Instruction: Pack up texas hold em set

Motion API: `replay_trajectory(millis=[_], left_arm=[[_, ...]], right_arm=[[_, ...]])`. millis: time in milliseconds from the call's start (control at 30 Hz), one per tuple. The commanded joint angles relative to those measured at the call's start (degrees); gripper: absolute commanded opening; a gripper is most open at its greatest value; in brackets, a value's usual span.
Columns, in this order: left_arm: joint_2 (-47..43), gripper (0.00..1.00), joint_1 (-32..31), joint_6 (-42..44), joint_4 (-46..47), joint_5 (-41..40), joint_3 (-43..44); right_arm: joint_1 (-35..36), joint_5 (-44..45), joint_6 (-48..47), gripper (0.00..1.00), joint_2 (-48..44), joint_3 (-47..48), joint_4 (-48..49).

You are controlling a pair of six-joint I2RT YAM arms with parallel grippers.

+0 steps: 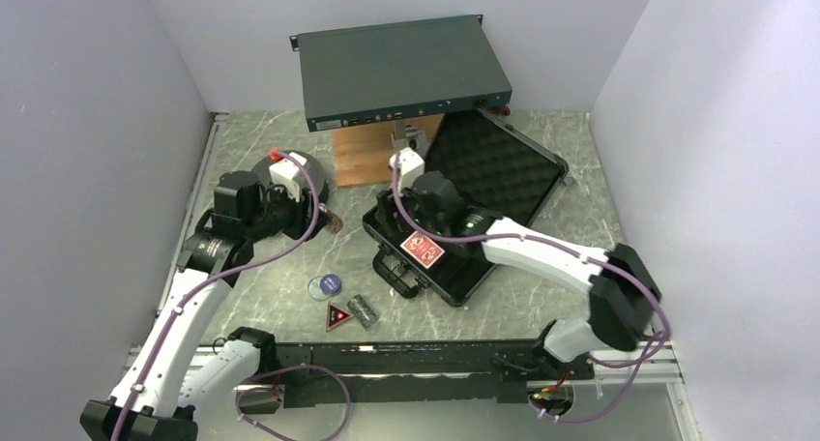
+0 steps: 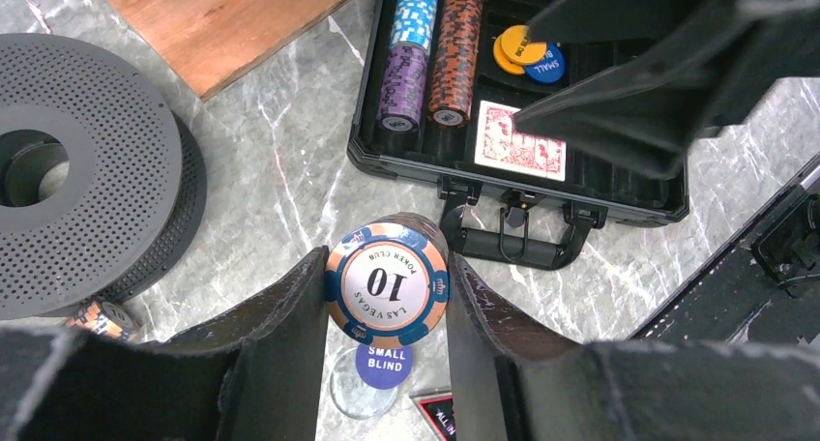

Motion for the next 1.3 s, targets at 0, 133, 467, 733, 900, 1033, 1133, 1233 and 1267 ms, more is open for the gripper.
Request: replay_trajectory(millis=[0,133,467,733,900,1033,1133,1233,1267], left_arm=[[1.16,0.00,-0.56,-0.25,4.48,1.80,3.39],[2.33,0.00,-3.41,-1.58,4.49,0.52,3.83],[8.00,0.00,-20.28,-13.23,17.65,-7.07,2.20],[21.57,0.00,-36.48,-21.14,29.89,-29.23,5.34],[29.88,0.00,-43.14,-22.86,43.74,-38.31,5.32],[35.74,0.00,-45.24,-25.29,48.72,-41.15,7.38],[39.72,0.00,-46.33,-26.48,50.20,-42.24,9.73],[42.70,0.00,-47.33,-28.61,53.85,-45.23,10.02],[43.48,0.00,-47.44,-29.47,55.49,-46.08,9.75]], right_arm=[[0.08,13.46,3.26,0.68,-10.16,-7.13,-4.72],[-0.09,24.44,4.28,0.70,-20.25,-12.98,-7.07],[-0.71,36.85,5.88,0.77,-38.34,-19.13,-3.72],[-0.78,44.39,6.66,0.77,-44.03,-18.24,-2.49],[-0.80,44.89,6.42,0.77,-48.93,-21.29,1.65],[-0.80,46.72,6.04,0.77,-50.07,-22.15,2.78],[-0.80,48.14,5.30,0.77,-50.38,-22.98,4.03],[-0.80,49.42,3.89,0.77,-51.04,-24.23,6.18],[-0.80,49.72,3.43,0.77,-51.38,-24.58,6.70]])
